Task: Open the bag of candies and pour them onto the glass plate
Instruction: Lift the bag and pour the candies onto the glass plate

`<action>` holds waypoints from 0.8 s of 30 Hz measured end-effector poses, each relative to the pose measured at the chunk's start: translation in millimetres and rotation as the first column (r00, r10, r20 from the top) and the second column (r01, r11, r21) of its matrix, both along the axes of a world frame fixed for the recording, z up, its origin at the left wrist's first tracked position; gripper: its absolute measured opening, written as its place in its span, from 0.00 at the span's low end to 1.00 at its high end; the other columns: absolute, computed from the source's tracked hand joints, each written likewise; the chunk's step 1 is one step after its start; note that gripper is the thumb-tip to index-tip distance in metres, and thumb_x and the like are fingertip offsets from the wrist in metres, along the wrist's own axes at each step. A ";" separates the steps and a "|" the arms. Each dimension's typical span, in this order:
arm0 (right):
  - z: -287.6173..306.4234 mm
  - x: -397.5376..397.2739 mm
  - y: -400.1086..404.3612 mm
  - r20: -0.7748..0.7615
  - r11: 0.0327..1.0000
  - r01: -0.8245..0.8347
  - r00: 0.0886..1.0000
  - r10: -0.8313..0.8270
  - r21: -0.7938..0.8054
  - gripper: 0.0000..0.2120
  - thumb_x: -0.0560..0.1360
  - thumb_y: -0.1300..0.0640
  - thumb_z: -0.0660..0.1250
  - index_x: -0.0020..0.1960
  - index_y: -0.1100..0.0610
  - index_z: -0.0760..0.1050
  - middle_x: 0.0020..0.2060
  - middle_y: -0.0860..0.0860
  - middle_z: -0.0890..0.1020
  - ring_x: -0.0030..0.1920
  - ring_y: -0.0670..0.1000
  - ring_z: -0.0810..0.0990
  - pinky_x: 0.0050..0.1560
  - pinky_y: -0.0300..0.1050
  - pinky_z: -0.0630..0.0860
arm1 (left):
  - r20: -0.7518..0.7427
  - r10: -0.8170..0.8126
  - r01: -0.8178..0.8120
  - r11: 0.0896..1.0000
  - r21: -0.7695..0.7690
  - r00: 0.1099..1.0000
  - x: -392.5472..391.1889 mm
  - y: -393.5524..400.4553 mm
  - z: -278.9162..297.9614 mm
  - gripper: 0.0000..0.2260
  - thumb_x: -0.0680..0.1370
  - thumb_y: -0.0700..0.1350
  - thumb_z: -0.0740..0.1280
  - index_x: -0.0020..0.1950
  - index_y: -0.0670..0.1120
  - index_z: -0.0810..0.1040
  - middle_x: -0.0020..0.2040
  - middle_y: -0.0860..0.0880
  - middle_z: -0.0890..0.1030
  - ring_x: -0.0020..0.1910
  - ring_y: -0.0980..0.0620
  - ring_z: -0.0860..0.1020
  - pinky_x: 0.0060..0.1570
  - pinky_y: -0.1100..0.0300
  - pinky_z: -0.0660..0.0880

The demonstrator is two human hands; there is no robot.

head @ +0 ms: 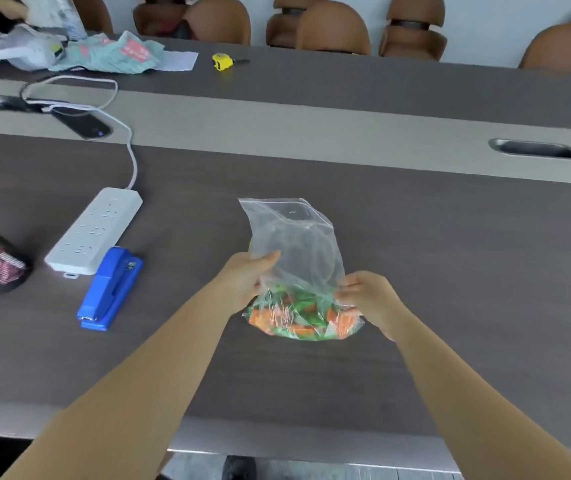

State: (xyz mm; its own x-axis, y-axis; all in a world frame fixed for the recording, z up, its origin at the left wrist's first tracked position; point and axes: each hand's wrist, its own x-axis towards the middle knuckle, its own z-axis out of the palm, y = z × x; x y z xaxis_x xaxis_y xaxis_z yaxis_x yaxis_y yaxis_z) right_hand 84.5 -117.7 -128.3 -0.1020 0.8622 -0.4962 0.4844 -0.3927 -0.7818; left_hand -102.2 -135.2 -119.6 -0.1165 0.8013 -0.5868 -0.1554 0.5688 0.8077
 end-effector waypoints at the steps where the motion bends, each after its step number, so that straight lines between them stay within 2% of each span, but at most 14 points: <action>1: -2.6 -0.2 -1.4 0.014 1.000 0.011 1.000 -0.011 0.014 0.17 0.70 0.67 0.67 0.58 0.67 0.73 0.51 0.59 0.79 0.50 0.58 0.79 0.55 0.51 0.77 | -0.069 -0.042 0.042 0.999 0.002 0.997 -2.4 -1.9 -3.3 0.16 0.76 0.44 0.65 0.61 0.38 0.75 0.60 0.42 0.79 0.62 0.46 0.76 0.65 0.54 0.68; 3: -7.3 1.7 -5.7 0.074 0.998 -0.019 0.997 0.014 0.063 0.19 0.69 0.63 0.69 0.59 0.63 0.73 0.57 0.57 0.79 0.55 0.57 0.78 0.56 0.50 0.75 | -0.201 -0.118 0.118 0.993 -0.010 0.972 -4.2 -10.1 -7.7 0.21 0.74 0.44 0.68 0.65 0.40 0.73 0.63 0.44 0.77 0.64 0.46 0.74 0.60 0.56 0.68; 6: -15.3 7.8 -14.6 0.096 0.996 -0.073 0.993 0.069 0.042 0.24 0.67 0.59 0.71 0.62 0.59 0.71 0.61 0.54 0.76 0.60 0.53 0.74 0.55 0.45 0.70 | -0.249 -0.153 0.147 0.988 -0.040 0.956 -5.9 -24.6 -20.3 0.27 0.71 0.43 0.71 0.69 0.43 0.67 0.65 0.47 0.72 0.61 0.50 0.71 0.54 0.59 0.65; 8: -19.8 10.6 -21.0 0.101 0.994 -0.105 0.989 0.105 -0.005 0.25 0.67 0.58 0.72 0.62 0.58 0.70 0.59 0.53 0.76 0.58 0.53 0.74 0.54 0.44 0.70 | -0.256 -0.196 0.183 0.980 -0.071 0.947 -6.4 -34.5 -31.4 0.31 0.70 0.43 0.72 0.70 0.44 0.64 0.69 0.48 0.70 0.63 0.50 0.70 0.56 0.59 0.64; 12: -31.1 11.9 -28.1 0.150 0.995 -0.101 0.984 0.099 0.007 0.27 0.66 0.62 0.71 0.63 0.60 0.69 0.56 0.53 0.78 0.57 0.56 0.76 0.53 0.47 0.72 | -0.335 -0.279 0.259 0.960 -0.104 0.900 -5.8 -46.1 -50.5 0.32 0.68 0.43 0.74 0.70 0.46 0.66 0.68 0.47 0.71 0.64 0.49 0.71 0.56 0.58 0.64; 15: -34.6 10.1 -31.1 0.188 0.994 -0.109 0.977 0.104 0.013 0.22 0.65 0.57 0.72 0.57 0.60 0.75 0.54 0.57 0.80 0.55 0.58 0.78 0.48 0.48 0.72 | -0.395 -0.266 0.248 0.964 -0.098 0.879 -5.2 -49.5 -55.8 0.30 0.65 0.44 0.75 0.66 0.44 0.73 0.64 0.45 0.76 0.62 0.45 0.75 0.59 0.56 0.69; 17: -32.9 8.9 -34.3 0.196 0.995 -0.104 0.976 0.100 0.010 0.27 0.62 0.47 0.72 0.57 0.59 0.75 0.54 0.56 0.80 0.55 0.57 0.77 0.48 0.48 0.73 | -0.395 -0.248 0.227 0.969 -0.099 0.885 -5.0 -52.3 -57.5 0.24 0.62 0.47 0.74 0.57 0.43 0.79 0.56 0.44 0.82 0.57 0.44 0.79 0.61 0.53 0.72; 18: -31.9 9.4 -35.3 0.196 0.995 -0.102 0.976 0.098 0.010 0.30 0.62 0.44 0.72 0.57 0.60 0.74 0.52 0.55 0.80 0.53 0.55 0.77 0.47 0.47 0.72 | -0.393 -0.226 0.206 0.974 -0.094 0.891 -5.2 -53.5 -57.1 0.20 0.63 0.47 0.74 0.53 0.42 0.80 0.53 0.46 0.83 0.54 0.46 0.80 0.57 0.55 0.73; 20: -28.0 9.8 -37.5 0.164 0.995 -0.102 0.982 0.099 0.008 0.22 0.66 0.49 0.71 0.52 0.63 0.71 0.43 0.53 0.78 0.41 0.48 0.75 0.41 0.43 0.68 | -0.378 -0.190 0.174 0.982 -0.076 0.906 -4.8 -56.0 -54.6 0.12 0.68 0.45 0.73 0.49 0.43 0.79 0.48 0.48 0.81 0.49 0.49 0.78 0.47 0.61 0.72; 22: -20.8 9.4 -39.5 0.079 0.995 -0.089 0.993 0.091 -0.038 0.11 0.71 0.57 0.67 0.47 0.62 0.70 0.39 0.53 0.76 0.36 0.45 0.72 0.37 0.36 0.71 | -0.334 -0.176 0.157 0.984 -0.085 0.926 -4.4 -56.8 -51.8 0.11 0.70 0.44 0.71 0.50 0.42 0.78 0.49 0.47 0.81 0.48 0.51 0.78 0.47 0.61 0.72; 23: -16.8 9.6 -39.9 0.043 0.994 -0.084 0.995 0.087 -0.073 0.07 0.72 0.58 0.66 0.43 0.61 0.70 0.40 0.54 0.77 0.38 0.46 0.74 0.42 0.35 0.75 | -0.275 -0.161 0.137 0.985 -0.102 0.948 -4.1 -56.7 -49.4 0.15 0.71 0.45 0.71 0.55 0.40 0.77 0.53 0.46 0.81 0.51 0.50 0.79 0.51 0.58 0.74; 24: -13.7 10.1 -40.3 0.002 0.993 -0.072 0.997 0.072 -0.098 0.07 0.73 0.58 0.64 0.40 0.60 0.70 0.43 0.57 0.78 0.42 0.48 0.75 0.48 0.39 0.77 | -0.193 -0.134 0.112 0.986 -0.124 0.972 -3.2 -56.7 -45.9 0.19 0.72 0.46 0.70 0.60 0.40 0.75 0.58 0.45 0.81 0.53 0.49 0.79 0.52 0.56 0.76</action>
State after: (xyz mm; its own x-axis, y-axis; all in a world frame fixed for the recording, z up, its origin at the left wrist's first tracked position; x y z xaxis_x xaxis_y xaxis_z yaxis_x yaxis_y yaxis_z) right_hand 94.6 -157.9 -142.0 -0.1592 0.8000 -0.5785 0.5184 -0.4309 -0.7386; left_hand -105.4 -191.9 -165.5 -0.1451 0.7476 -0.6481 0.0794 0.6617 0.7456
